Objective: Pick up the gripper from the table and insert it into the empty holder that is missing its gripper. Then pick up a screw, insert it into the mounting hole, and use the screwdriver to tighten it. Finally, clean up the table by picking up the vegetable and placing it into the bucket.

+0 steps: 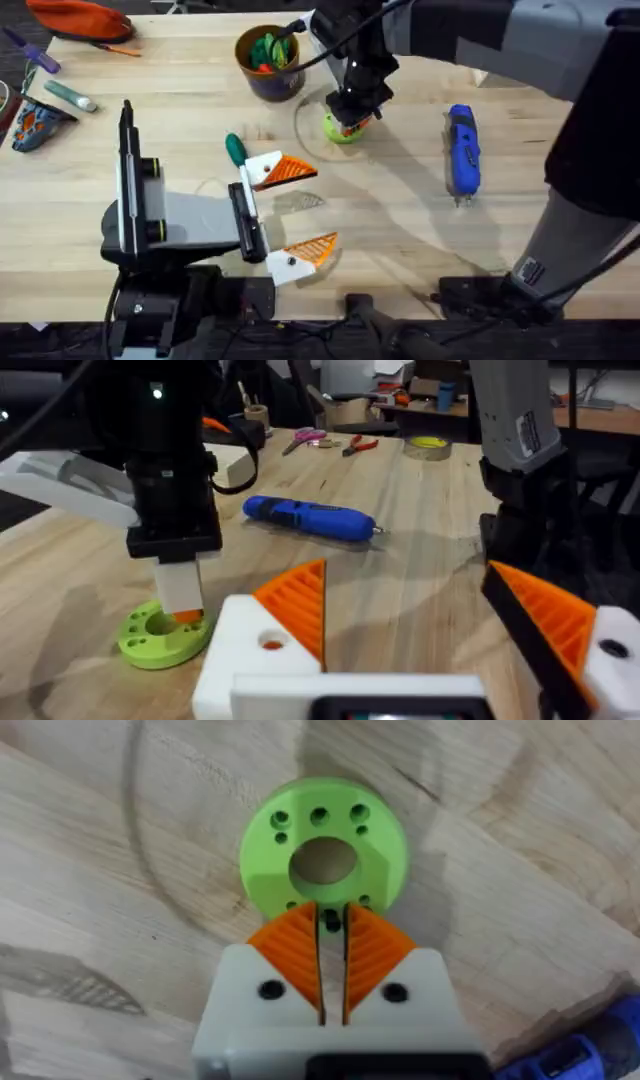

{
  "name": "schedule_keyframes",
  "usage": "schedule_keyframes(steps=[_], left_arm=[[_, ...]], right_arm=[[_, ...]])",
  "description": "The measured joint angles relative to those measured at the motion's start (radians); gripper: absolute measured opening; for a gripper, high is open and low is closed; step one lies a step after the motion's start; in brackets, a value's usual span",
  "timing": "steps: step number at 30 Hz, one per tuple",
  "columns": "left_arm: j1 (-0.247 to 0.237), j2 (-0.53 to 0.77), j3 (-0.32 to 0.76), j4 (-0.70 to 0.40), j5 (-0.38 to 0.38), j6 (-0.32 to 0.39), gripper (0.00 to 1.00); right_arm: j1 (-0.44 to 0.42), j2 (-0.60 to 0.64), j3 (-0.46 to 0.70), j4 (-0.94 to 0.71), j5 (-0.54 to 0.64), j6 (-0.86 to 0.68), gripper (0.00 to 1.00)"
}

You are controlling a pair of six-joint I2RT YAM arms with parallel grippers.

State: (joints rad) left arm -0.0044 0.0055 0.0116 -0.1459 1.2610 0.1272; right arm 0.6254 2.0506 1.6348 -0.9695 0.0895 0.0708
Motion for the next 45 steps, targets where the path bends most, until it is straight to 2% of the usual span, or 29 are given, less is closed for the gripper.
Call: schedule_keyframes(steps=[8, 16, 45], left_arm=[[0.000, 0.000, 0.000, 0.000, 0.000, 0.000, 0.986], [0.000, 0.000, 0.000, 0.000, 0.000, 0.000, 0.986], [0.000, 0.000, 0.000, 0.000, 0.000, 0.000, 0.985]], right_arm=[[0.000, 0.000, 0.000, 0.001, 0.000, 0.000, 0.099], [0.000, 0.000, -0.008, 0.008, 0.000, 0.000, 0.010], [-0.001, 0.000, -0.009, 0.008, 0.000, 0.000, 0.007]])
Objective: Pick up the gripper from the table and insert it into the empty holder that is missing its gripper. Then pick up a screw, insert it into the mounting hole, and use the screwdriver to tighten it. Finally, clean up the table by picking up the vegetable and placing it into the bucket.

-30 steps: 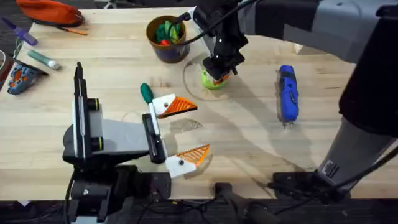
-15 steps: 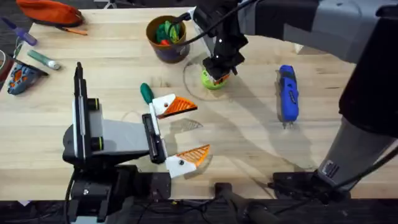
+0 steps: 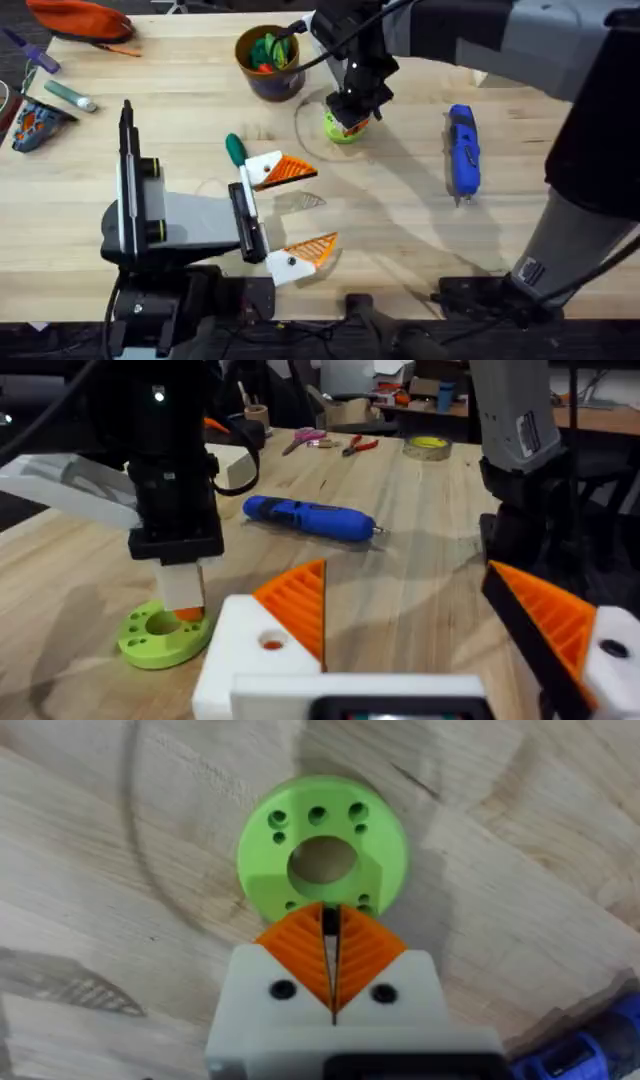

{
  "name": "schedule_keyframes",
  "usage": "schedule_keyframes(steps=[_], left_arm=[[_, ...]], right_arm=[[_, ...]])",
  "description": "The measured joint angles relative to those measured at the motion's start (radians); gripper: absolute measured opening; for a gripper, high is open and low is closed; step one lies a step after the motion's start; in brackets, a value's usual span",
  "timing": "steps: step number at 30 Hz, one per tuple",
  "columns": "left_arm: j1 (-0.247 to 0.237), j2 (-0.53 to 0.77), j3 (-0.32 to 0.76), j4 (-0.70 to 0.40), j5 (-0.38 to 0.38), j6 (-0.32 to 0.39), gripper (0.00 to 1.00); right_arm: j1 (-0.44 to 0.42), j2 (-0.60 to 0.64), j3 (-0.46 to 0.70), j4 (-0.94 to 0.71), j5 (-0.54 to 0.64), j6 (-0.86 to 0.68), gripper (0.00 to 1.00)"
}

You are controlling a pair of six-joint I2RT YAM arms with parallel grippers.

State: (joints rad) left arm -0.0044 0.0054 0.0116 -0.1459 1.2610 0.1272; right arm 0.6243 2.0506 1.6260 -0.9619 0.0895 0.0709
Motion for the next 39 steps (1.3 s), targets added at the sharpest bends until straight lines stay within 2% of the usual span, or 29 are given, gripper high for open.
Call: schedule_keyframes(steps=[39], left_arm=[[0.000, 0.000, 0.000, 0.000, 0.000, 0.000, 0.986]], right_arm=[[-0.010, 0.000, 0.044, -0.039, 0.000, 0.000, 0.006]])
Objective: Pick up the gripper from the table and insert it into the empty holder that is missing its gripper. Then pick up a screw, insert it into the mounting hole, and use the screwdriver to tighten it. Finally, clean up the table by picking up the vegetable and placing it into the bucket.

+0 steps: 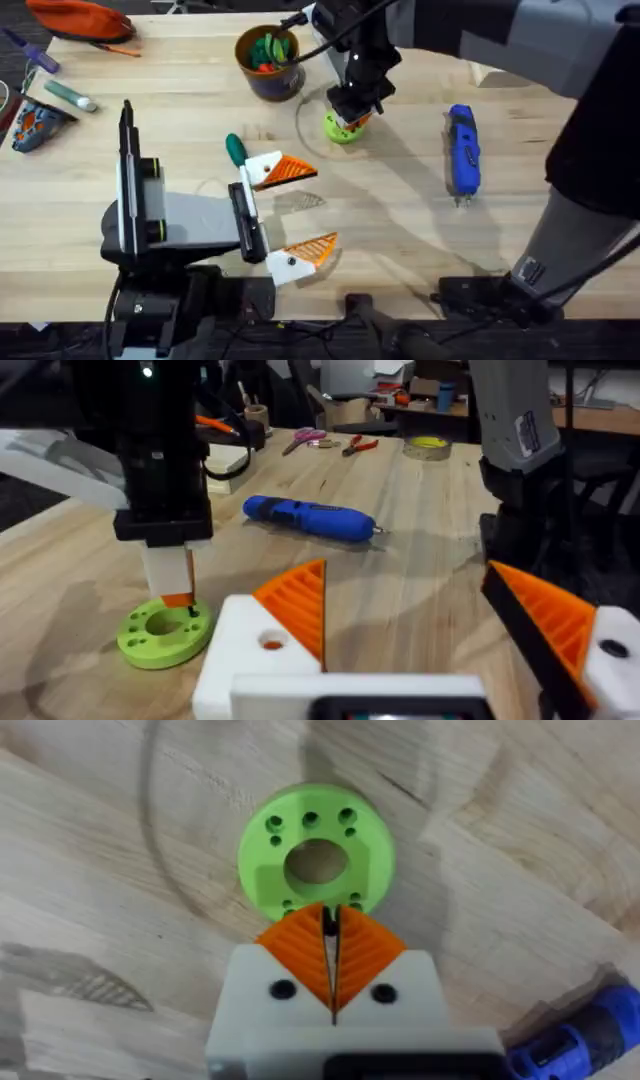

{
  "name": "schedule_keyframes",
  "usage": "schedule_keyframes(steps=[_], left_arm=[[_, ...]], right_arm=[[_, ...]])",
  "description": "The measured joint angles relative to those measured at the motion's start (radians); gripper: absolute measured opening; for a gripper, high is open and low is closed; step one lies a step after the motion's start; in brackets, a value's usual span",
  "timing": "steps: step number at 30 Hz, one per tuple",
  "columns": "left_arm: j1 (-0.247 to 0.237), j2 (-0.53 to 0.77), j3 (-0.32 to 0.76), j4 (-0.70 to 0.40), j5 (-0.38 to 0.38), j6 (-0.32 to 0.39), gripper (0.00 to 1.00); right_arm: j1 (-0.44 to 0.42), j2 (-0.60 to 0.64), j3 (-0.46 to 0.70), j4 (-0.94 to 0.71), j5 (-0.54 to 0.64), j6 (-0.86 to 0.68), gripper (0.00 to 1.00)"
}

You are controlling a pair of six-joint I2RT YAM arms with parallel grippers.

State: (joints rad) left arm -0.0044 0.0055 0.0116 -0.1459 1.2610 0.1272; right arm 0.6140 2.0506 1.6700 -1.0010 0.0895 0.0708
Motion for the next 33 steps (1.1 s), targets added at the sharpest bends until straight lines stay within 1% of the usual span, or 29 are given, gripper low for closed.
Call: schedule_keyframes(steps=[1, 10, 15, 19, 23, 29, 33], left_arm=[[0.000, 0.000, 0.000, 0.000, 0.000, 0.000, 0.985], [0.000, 0.000, 0.000, 0.000, 0.000, 0.000, 0.985], [0.000, 0.000, 0.000, 0.000, 0.000, 0.000, 0.985], [0.000, 0.000, 0.000, 0.000, 0.000, 0.000, 0.985], [0.000, 0.000, 0.000, 0.000, 0.000, 0.000, 0.985], [0.000, 0.000, 0.000, 0.000, 0.000, 0.000, 0.985], [0.000, 0.000, 0.000, 0.000, 0.000, 0.000, 0.985]], right_arm=[[0.000, 0.000, 0.034, -0.022, 0.000, 0.000, 0.007], [0.000, 0.000, 0.089, -0.060, 0.000, 0.000, 0.006], [0.000, -0.036, 0.114, -0.092, 0.000, 0.000, 0.006], [0.000, -0.098, 0.139, -0.116, 0.000, 0.000, 0.006], [0.000, -0.185, 0.147, -0.150, 0.000, 0.008, 0.006], [0.001, -0.326, 0.149, -0.257, 0.001, 0.050, 0.006], [0.010, -0.400, 0.150, -0.336, 0.005, 0.070, 0.006]])
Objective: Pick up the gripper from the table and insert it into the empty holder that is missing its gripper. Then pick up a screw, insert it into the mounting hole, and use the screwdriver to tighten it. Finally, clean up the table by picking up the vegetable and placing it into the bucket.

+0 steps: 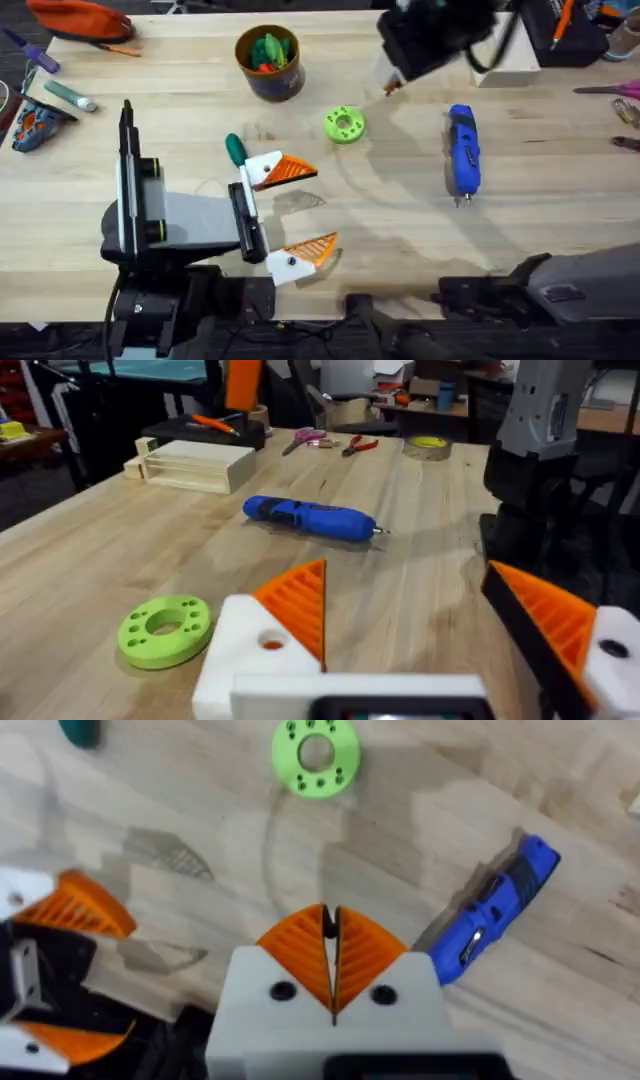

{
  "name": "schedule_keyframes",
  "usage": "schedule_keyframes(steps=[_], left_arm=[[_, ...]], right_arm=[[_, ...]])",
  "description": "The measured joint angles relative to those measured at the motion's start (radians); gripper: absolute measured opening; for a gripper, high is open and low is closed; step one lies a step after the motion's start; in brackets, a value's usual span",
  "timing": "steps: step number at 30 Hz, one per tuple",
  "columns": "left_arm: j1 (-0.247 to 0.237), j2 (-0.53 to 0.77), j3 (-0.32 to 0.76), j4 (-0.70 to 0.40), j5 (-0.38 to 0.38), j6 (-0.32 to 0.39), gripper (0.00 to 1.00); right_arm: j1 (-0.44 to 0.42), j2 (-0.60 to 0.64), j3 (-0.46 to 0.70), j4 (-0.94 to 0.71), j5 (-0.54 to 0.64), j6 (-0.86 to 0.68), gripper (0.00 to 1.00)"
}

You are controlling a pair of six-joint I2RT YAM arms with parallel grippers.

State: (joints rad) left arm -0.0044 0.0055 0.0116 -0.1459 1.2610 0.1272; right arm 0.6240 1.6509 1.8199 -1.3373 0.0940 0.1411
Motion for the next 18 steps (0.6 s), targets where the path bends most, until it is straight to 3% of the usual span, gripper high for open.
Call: schedule_keyframes(steps=[9, 18], left_arm=[[0.000, 0.000, 0.000, 0.000, 0.000, 0.000, 0.985], [0.000, 0.000, 0.000, 0.000, 0.000, 0.000, 0.985]], right_arm=[[0.053, -0.063, 0.038, -0.151, 0.000, 0.032, 0.006], [0.161, -0.061, 0.123, -0.183, 0.036, 0.055, 0.006]])
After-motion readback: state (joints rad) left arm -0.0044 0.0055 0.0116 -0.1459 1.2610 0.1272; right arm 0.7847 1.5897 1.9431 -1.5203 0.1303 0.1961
